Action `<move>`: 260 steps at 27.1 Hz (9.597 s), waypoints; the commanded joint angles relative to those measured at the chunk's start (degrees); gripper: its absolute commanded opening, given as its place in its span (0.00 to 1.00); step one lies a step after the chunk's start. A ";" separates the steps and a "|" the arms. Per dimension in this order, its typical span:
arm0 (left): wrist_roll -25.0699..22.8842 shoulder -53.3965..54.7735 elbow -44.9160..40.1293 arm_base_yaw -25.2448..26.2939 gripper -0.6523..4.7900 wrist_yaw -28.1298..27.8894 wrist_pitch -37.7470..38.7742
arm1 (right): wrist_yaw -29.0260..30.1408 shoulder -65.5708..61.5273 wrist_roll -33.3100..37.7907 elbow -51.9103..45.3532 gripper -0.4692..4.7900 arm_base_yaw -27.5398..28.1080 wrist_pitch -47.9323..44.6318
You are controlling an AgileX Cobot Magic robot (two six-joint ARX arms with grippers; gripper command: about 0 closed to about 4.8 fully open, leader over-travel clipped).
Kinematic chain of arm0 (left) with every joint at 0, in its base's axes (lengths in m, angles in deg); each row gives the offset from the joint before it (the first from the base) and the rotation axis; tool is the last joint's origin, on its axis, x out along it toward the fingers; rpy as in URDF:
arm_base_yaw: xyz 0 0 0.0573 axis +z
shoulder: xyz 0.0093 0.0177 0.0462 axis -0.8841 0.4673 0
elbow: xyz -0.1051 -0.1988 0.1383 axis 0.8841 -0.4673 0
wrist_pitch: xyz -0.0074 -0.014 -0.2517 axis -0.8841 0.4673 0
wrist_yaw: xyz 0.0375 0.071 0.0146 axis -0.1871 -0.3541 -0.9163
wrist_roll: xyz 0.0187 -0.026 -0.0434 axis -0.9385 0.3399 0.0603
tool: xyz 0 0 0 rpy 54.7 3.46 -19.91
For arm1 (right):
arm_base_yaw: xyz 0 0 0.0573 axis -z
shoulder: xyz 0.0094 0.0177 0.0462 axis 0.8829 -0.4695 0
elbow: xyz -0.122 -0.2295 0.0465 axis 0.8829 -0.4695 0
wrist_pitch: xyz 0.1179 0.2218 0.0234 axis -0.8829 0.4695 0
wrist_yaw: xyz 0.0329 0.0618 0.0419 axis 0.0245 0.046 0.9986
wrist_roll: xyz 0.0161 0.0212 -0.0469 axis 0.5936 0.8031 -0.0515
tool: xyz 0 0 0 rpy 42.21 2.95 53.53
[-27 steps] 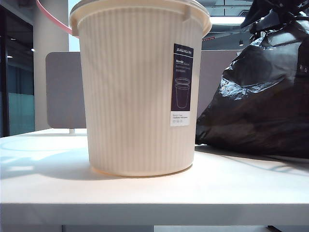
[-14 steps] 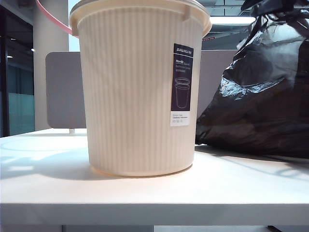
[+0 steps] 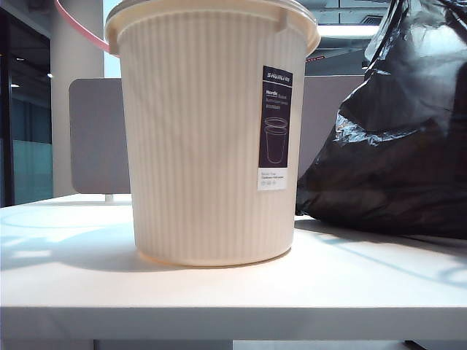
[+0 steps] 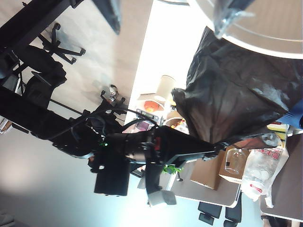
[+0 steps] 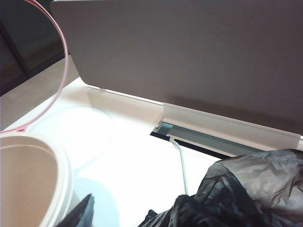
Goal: Open the ring lid of the trash can, pull out the black garbage bag inside, and place it on the table.
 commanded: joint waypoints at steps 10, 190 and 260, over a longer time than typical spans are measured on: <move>0.48 -0.22 0.20 -0.04 0.57 0.07 0.46 | 0.28 2.75 -0.44 0.31 0.53 -0.09 14.84; -30.84 -71.10 -19.06 -0.37 0.11 -43.98 54.12 | -24.17 64.74 4.68 -84.06 0.09 -0.04 -30.01; -22.08 -71.17 -68.78 -0.42 0.11 -58.03 21.05 | -23.98 64.74 4.57 -84.06 0.09 -0.07 -24.35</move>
